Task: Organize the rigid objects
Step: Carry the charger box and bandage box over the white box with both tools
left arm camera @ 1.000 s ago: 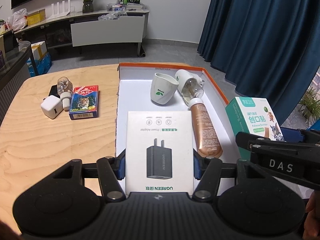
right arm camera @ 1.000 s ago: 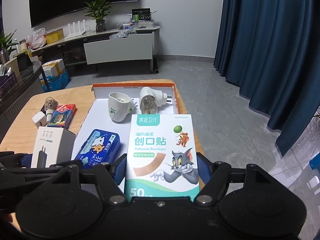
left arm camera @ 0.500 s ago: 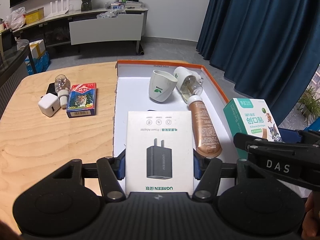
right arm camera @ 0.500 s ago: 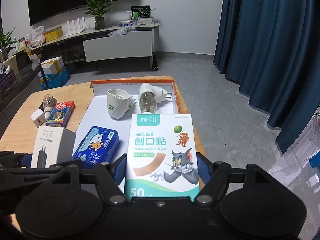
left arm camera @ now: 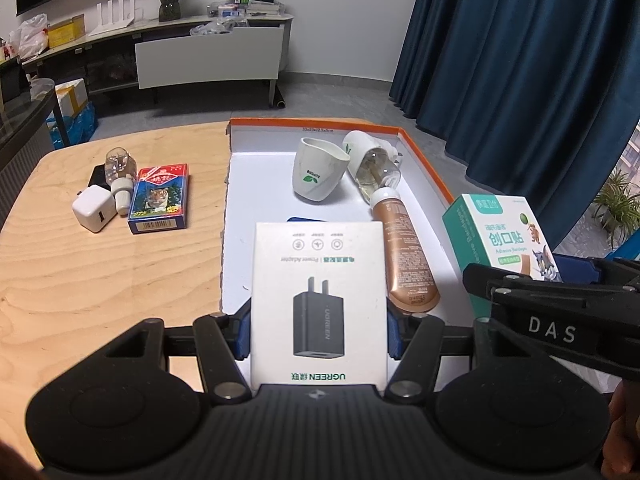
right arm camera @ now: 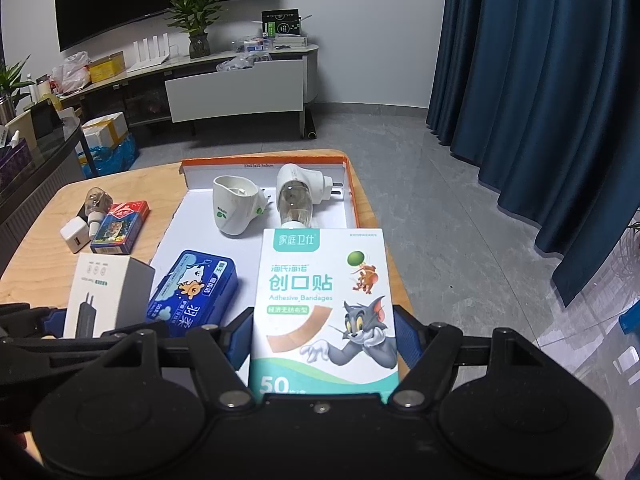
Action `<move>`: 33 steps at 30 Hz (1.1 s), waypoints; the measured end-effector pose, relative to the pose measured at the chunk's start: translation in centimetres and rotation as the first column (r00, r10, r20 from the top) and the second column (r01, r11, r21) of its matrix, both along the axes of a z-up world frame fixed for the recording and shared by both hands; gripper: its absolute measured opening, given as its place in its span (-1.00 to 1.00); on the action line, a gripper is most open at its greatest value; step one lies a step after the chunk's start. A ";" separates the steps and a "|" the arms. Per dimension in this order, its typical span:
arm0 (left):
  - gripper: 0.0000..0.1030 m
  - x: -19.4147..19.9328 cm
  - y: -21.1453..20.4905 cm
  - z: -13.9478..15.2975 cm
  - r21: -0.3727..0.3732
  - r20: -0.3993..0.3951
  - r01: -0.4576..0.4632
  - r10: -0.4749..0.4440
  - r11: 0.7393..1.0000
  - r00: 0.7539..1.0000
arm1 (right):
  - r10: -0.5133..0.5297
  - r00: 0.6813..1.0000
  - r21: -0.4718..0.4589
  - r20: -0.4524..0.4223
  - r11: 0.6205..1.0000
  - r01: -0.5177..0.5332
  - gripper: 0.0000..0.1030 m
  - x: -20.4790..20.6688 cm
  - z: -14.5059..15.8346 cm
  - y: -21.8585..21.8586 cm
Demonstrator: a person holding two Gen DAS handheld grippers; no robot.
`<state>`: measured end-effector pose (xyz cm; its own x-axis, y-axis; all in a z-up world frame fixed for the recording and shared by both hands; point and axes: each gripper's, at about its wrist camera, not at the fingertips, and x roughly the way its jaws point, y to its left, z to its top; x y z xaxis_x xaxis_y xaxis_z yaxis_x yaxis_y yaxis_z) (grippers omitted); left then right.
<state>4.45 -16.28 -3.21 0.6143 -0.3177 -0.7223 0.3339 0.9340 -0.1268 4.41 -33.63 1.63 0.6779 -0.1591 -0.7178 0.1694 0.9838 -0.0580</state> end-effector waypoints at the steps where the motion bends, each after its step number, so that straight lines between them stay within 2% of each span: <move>1: 0.16 0.0 -0.1 0.0 0.000 0.000 0.000 0.000 1.000 1.000 | -0.001 1.000 0.001 0.000 1.000 0.001 0.62 0.0 0.0 0.0; 33: 0.16 0.4 0.0 -0.3 -0.010 -0.020 -0.007 0.007 1.000 1.000 | -0.004 0.999 0.010 -0.032 1.000 0.005 0.62 0.5 -0.8 -0.2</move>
<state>4.84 -16.30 -3.53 0.6018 -0.3207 -0.7315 0.3243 0.9351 -0.1431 4.87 -33.84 0.83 0.6540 -0.1546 -0.7405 0.1721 0.9836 -0.0533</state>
